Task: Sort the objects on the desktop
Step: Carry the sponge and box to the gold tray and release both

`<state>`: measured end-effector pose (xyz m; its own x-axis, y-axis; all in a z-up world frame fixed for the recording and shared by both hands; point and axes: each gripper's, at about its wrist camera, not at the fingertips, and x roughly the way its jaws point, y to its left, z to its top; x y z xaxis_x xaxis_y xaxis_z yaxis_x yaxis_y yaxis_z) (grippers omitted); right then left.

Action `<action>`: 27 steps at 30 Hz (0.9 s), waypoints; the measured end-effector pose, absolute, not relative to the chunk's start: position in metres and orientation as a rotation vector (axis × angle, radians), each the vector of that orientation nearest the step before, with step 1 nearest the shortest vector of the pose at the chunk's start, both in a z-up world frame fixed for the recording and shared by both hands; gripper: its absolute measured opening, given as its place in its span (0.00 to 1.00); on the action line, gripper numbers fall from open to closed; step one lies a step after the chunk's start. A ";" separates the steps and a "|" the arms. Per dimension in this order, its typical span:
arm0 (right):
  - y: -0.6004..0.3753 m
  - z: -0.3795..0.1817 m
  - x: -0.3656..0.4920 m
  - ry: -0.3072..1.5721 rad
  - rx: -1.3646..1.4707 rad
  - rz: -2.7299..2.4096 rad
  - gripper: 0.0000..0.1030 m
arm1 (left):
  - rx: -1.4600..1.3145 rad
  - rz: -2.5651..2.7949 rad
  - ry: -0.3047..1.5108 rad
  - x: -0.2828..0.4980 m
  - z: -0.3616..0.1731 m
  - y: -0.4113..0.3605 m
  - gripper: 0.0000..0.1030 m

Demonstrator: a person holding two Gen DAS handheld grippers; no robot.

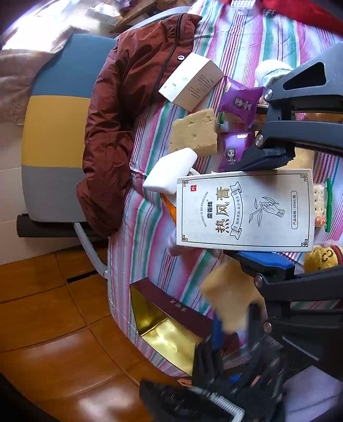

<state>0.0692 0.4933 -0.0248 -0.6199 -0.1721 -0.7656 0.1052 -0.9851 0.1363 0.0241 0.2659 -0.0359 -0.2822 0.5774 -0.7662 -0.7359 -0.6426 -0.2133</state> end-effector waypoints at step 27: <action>0.168 -0.021 -0.112 -0.116 1.390 -2.326 0.50 | -1.321 2.510 -0.010 -0.032 -0.077 -0.018 0.48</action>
<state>-0.1120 0.1685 -0.0206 -0.4077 -0.3986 -0.8215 0.3150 -0.9058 0.2833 -0.0318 -0.0180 -0.0773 -0.5301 0.2693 -0.8040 -0.2630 -0.9537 -0.1461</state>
